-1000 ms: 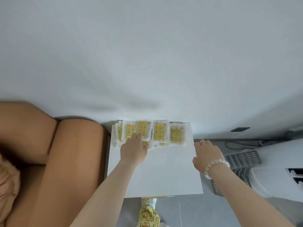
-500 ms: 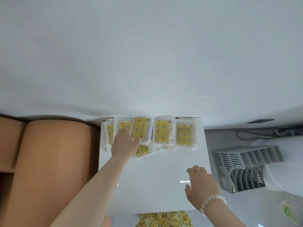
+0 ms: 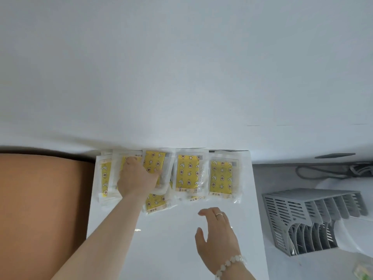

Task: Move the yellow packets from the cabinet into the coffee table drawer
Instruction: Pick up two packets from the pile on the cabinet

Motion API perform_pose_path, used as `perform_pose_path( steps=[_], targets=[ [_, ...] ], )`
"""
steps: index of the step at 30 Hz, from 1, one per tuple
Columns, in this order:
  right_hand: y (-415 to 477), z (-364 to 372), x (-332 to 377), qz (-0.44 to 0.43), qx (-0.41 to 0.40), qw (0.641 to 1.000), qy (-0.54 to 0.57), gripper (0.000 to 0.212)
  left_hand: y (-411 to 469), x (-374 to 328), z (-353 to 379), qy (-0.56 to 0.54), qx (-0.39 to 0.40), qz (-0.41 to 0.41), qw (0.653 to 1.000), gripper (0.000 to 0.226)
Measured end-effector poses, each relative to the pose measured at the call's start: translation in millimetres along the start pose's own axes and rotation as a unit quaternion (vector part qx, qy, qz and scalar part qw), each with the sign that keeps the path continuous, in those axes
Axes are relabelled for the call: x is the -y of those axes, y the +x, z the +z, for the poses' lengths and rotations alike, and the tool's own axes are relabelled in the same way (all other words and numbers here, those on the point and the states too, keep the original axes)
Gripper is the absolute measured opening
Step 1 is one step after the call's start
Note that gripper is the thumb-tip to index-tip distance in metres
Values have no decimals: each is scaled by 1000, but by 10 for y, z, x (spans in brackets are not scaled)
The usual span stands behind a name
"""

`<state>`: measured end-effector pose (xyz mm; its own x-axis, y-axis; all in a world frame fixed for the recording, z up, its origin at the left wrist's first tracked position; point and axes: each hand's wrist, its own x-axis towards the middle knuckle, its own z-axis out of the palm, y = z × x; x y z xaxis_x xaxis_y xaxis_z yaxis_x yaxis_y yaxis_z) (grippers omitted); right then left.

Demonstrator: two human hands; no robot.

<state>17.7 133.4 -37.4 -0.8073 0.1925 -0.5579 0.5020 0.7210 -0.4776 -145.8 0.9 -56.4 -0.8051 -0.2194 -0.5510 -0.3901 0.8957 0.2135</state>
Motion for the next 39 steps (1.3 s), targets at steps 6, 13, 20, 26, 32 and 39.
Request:
perform_pose_path(
  steps=[6, 13, 20, 26, 32, 39],
  targets=[
    [239, -95, 73, 56, -48, 992, 100, 32, 57, 7, 126, -7, -14, -19, 1000, 66],
    [412, -233, 137, 68, -83, 984, 142, 38, 60, 24, 271, 24, -55, -4, 998, 54],
    [355, -192, 162, 82, -81, 983, 141, 36, -1, -12, 262, 44, -45, 13, 998, 37],
    [358, -160, 155, 85, -72, 983, 147, 36, -100, 50, 244, 37, -68, 46, 996, 31],
    [394, -132, 176, 102, -62, 980, 156, 35, -165, 99, 189, -48, -61, 33, 996, 41],
    [459, -175, 214, 171, -30, 954, 244, 30, -269, 129, 52, -307, -22, -77, 948, 37]
  ],
)
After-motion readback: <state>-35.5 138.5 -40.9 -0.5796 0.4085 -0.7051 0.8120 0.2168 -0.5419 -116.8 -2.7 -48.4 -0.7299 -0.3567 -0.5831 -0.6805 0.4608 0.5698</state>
